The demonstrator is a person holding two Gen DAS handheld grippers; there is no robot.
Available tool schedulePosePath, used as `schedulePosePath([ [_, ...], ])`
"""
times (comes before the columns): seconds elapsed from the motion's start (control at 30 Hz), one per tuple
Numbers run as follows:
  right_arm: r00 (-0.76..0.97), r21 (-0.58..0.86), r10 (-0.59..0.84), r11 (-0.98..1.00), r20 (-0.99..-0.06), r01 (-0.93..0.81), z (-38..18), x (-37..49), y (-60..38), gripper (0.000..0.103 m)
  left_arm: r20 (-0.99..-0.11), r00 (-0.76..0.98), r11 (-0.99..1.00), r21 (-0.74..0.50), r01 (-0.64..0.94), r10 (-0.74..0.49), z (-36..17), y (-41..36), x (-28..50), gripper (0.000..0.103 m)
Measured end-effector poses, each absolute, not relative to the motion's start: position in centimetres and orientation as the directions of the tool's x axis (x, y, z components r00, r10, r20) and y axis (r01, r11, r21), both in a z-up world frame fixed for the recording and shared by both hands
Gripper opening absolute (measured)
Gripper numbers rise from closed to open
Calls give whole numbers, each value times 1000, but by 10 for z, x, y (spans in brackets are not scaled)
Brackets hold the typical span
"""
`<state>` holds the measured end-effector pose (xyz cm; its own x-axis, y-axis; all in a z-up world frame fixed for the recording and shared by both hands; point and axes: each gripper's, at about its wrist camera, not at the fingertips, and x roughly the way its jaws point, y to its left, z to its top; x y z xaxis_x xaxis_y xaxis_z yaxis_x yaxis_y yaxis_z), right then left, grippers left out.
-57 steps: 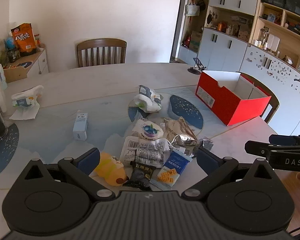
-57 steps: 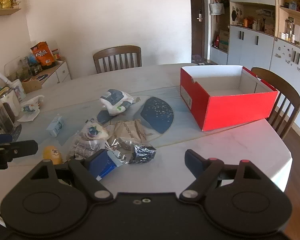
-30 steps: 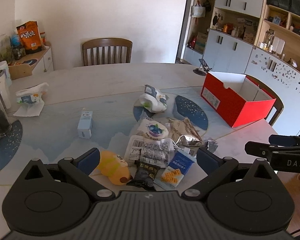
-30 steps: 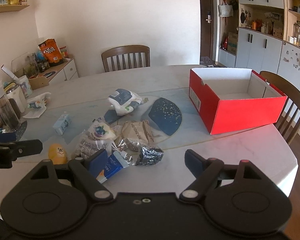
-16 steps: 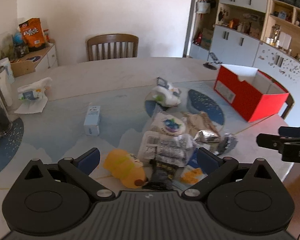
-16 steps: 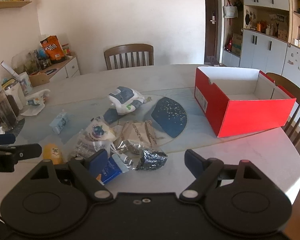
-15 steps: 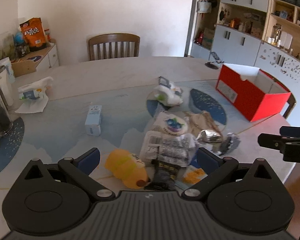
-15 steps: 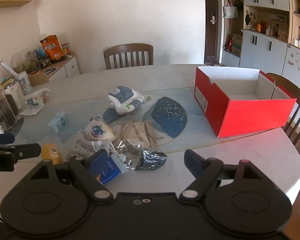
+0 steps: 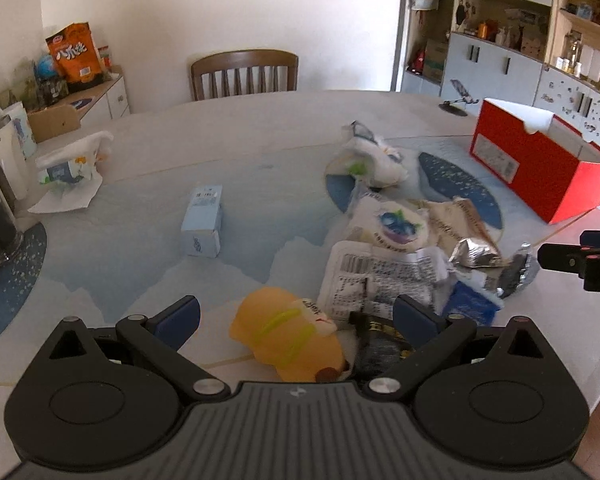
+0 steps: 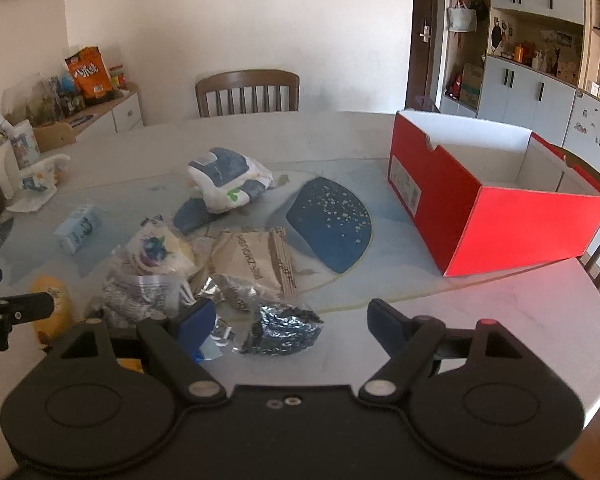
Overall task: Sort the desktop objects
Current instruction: 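Reach both grippers toward the snack pile on the table, then grasp the yellow squishy toy with the left gripper while the right grasps the dark foil bag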
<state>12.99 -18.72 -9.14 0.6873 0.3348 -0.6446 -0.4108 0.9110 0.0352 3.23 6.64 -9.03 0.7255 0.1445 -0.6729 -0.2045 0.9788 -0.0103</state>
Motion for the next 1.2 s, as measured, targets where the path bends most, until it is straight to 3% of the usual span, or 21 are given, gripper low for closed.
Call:
schedulePosePath([
  [0.4, 656, 27, 319, 910, -684, -414, -113, 146, -174, 80, -705, 693, 972, -22, -234, 151, -113, 75, 42, 98],
  [0.53, 638, 32, 317, 909, -702, -416, -120, 153, -170, 62, -712, 687, 972, -30, -233, 143, -117, 76, 43, 92],
  [0.93, 617, 42, 310, 912, -723, -409, -126, 160, -170, 55, -723, 679, 973, -41, -225, 127, -121, 78, 48, 72],
  [1.2, 614, 34, 306, 910, -727, -413, -125, 160, -169, 48, -729, 673, 971, -52, -232, 122, -120, 80, 50, 68],
])
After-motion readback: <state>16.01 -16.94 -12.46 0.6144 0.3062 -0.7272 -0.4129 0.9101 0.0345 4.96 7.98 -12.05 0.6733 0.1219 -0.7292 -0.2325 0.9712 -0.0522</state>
